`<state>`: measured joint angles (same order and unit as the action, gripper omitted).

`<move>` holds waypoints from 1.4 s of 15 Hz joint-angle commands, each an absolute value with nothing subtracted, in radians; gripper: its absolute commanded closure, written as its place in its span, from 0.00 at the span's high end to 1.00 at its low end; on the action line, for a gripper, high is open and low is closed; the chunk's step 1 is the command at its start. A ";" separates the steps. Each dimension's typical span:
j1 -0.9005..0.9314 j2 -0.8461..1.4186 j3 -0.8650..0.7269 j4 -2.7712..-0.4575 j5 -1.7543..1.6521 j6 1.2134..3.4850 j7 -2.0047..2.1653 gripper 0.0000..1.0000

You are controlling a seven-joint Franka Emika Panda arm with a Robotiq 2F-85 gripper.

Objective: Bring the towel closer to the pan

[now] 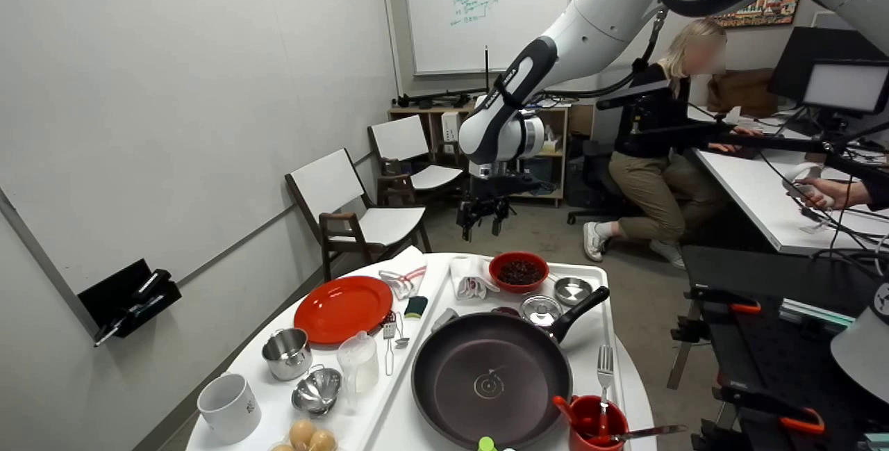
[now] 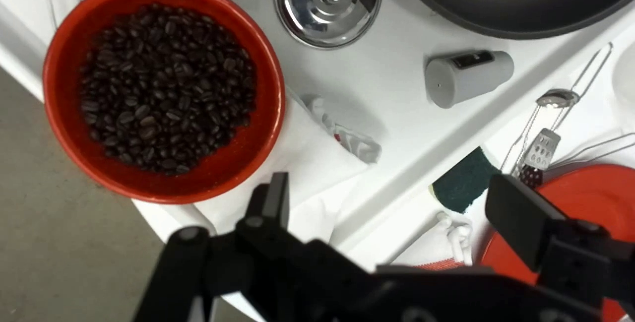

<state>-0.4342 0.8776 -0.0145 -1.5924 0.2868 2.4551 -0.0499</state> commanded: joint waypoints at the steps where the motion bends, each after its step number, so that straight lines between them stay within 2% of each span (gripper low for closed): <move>1: -0.416 1.019 -0.043 -1.378 0.343 2.356 0.113 1.00; 7: -0.385 1.169 -0.089 -1.211 0.320 2.370 0.268 1.00; 21: -0.325 1.360 -0.193 -1.095 0.241 2.452 0.318 1.00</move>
